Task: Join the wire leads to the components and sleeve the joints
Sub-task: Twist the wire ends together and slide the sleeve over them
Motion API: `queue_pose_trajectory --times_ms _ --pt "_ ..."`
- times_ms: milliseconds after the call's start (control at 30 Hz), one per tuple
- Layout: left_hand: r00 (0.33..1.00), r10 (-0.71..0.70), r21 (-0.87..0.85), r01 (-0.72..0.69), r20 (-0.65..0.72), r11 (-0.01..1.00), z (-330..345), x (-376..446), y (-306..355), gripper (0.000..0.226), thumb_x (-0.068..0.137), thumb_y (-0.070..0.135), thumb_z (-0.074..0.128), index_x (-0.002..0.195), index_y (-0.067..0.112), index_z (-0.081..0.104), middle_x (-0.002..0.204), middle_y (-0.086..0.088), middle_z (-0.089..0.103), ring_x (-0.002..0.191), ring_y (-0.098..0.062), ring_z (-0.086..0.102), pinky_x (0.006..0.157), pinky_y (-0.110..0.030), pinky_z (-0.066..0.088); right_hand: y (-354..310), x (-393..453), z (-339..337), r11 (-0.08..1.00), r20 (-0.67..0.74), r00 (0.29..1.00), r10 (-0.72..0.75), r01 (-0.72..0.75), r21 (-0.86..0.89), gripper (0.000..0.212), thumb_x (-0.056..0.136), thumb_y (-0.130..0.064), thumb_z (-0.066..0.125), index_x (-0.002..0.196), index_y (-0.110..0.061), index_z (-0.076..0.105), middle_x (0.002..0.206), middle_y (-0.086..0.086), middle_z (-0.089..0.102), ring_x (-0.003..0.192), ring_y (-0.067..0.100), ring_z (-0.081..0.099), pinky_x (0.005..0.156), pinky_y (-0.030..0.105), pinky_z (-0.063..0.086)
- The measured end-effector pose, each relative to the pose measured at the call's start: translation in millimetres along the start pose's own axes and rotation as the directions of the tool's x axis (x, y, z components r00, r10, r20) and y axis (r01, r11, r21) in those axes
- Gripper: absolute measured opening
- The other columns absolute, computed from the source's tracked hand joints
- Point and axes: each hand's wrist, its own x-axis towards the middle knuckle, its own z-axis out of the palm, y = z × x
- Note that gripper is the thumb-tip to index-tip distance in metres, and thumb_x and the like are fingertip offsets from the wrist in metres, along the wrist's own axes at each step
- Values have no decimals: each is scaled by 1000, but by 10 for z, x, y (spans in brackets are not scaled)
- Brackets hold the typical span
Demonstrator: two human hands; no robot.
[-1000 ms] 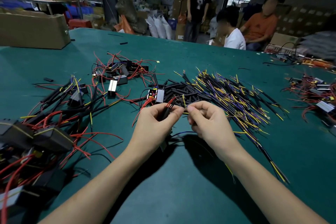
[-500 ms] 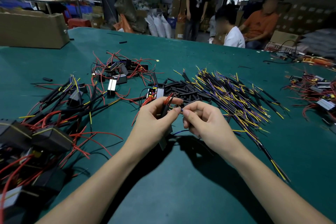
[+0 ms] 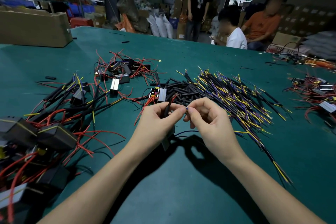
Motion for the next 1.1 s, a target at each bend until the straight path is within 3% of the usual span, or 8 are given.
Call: queue_pose_trajectory --times_ms 100,200,367,533,767,933,1100 --pt "1000 -8 10 8 13 1000 -5 20 1 10 88 17 66 88 8 69 49 10 45 46 -10 33 61 -36 35 11 17 6 999 17 1000 11 -12 50 9 92 -9 56 84 -11 60 70 -1 64 63 6 56 59 19 44" --pt "999 -8 16 8 52 1000 -27 31 7 13 90 16 64 95 5 67 48 11 47 43 -6 35 57 -27 38 9 20 12 989 37 999 35 -40 139 13 93 -4 53 86 -12 60 73 0 63 63 6 54 55 11 39" --pt "992 -2 -26 5 126 1000 -69 22 57 10 93 7 55 97 6 64 51 13 47 46 -5 34 45 -12 33 -12 22 -2 965 113 987 118 -141 222 21 97 -2 48 89 -16 60 75 -7 63 63 7 50 49 16 35" --pt "992 -19 -92 30 121 995 -47 -4 55 13 95 6 51 93 7 64 51 12 38 47 -5 31 44 -12 30 -3 17 -39 939 157 976 154 -194 284 20 97 -4 47 90 -17 60 76 -8 63 66 6 51 54 15 38" --pt "998 -9 -45 12 62 999 -34 3 40 10 94 8 55 92 7 65 49 11 37 47 -9 28 46 -20 22 8 48 -67 897 224 954 200 -270 350 9 88 -20 56 86 -24 64 79 -7 63 71 6 54 60 15 43" --pt "999 -3 3 3 49 1000 -28 4 17 14 93 10 58 95 -1 65 47 11 38 45 -8 28 44 -17 24 -14 52 -67 961 148 974 171 -197 191 11 92 -10 58 84 -17 62 73 -10 61 71 7 53 59 16 41" --pt "998 10 105 -16 61 994 -19 3 12 9 91 14 62 85 10 68 46 12 41 48 -8 32 50 -24 28 -4 34 -20 931 24 973 228 -225 289 14 92 -9 57 83 -18 61 73 -8 60 71 5 54 62 19 40"
